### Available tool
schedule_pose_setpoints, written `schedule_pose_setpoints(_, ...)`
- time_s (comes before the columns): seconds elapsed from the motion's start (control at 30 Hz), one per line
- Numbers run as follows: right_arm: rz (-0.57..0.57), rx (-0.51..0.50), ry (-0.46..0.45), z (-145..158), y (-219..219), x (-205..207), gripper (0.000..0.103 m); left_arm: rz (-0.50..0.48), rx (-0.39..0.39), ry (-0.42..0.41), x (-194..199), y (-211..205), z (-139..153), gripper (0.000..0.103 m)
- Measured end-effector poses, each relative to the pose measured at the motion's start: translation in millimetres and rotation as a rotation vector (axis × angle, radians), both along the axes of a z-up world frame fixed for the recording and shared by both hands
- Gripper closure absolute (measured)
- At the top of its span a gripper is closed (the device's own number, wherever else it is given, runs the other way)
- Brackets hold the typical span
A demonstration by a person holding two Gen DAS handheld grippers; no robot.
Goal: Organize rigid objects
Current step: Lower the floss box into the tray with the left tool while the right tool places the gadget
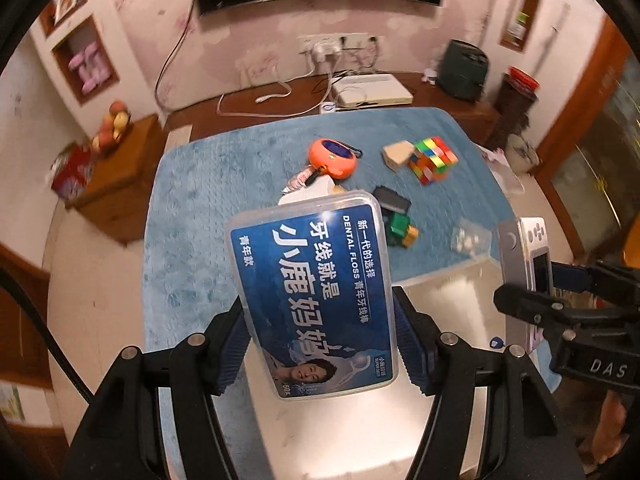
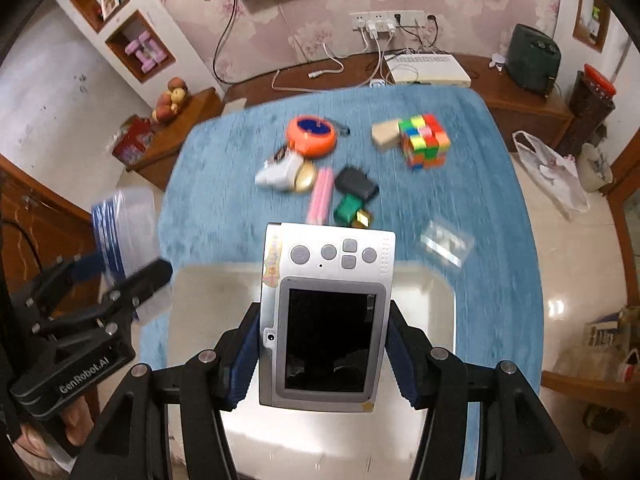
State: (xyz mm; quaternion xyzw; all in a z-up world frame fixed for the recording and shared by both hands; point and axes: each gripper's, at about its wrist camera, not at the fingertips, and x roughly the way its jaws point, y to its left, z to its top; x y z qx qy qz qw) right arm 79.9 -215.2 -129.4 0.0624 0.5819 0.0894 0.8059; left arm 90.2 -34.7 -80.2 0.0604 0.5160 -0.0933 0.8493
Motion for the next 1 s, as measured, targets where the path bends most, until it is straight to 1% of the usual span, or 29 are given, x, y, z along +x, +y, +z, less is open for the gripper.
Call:
schedule_pose_setpoints(0.07,0.0,-0.025,0.01,-10.9,6.6,-17.0,0.045,-0.04,-0.034,0.005,-12.8,3.0,-8.8,0.035)
schedule_pose_setpoints(0.13,-0.004,-0.06,0.021,-21.4,10.6,-28.5,0.045,-0.044,-0.05,0.0,-20.8,6.5,-13.6,0.035)
schedule_pose_setpoints(0.2,-0.012,-0.079,0.033,-31.9,12.5,-36.8,0.045,-0.054,-0.037,0.0,-27.3,6.5,-21.5,0.035)
schedule_pose_setpoints(0.3,-0.03,-0.093,0.059,-50.7,13.5,-46.5,0.045,-0.071,-0.029,0.033,-32.3,5.2,-36.2,0.035)
schedule_pose_setpoints(0.4,-0.036,-0.127,0.077,-67.6,14.8,-52.8,0.045,-0.093,0.013,0.057,-35.5,1.7,-57.1,0.035)
schedule_pose_setpoints(0.47,-0.041,-0.126,0.096,-78.8,14.4,-55.1,0.045,-0.114,0.053,0.082,-38.2,-1.7,-75.3,0.035)
schedule_pose_setpoints(0.67,-0.057,-0.148,0.139,-107.1,13.6,-58.3,0.045,-0.152,0.106,0.132,-46.9,-5.9,-116.6,0.035)
schedule_pose_setpoints(0.87,-0.059,-0.161,0.179,-127.8,12.6,-60.4,0.045,-0.166,0.109,0.185,-50.9,-8.0,-140.8,0.034)
schedule_pose_setpoints(1.0,-0.049,-0.168,0.195,-136.8,14.8,-60.8,0.044,-0.166,0.107,0.218,-52.0,-9.3,-148.2,0.033)
